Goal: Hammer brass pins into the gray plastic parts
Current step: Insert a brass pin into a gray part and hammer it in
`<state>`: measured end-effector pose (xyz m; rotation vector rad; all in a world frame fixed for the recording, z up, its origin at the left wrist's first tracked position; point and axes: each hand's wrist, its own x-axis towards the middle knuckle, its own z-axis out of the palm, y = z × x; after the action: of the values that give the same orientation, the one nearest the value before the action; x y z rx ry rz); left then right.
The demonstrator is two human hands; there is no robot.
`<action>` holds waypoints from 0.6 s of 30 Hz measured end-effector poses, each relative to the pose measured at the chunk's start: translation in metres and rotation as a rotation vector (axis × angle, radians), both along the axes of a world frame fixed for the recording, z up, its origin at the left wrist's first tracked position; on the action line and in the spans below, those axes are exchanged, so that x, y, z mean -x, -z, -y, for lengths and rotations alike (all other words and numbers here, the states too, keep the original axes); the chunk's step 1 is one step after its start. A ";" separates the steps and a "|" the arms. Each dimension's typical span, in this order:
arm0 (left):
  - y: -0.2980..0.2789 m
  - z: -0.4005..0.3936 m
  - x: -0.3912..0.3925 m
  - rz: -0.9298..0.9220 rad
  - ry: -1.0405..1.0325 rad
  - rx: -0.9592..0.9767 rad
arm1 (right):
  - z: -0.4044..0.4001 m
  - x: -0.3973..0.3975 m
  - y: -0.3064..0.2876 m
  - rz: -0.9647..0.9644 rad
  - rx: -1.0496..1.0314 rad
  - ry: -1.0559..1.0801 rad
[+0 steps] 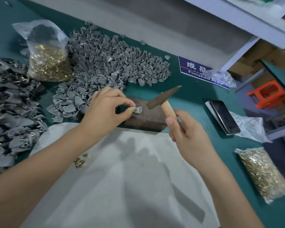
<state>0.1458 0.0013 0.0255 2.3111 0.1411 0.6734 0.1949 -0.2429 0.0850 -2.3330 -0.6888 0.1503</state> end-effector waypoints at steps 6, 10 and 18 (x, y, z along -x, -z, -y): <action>-0.002 -0.003 0.000 0.015 -0.007 -0.035 | -0.021 -0.012 0.008 0.018 0.072 0.022; -0.002 -0.003 0.000 0.025 -0.011 -0.050 | -0.033 -0.011 0.000 0.099 -0.069 0.074; -0.004 0.000 0.001 0.045 -0.062 -0.138 | -0.026 -0.010 0.002 0.082 0.073 0.076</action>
<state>0.1445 0.0013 0.0292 2.4294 0.1503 0.7888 0.2044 -0.2166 0.0826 -2.4427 -0.6425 0.0465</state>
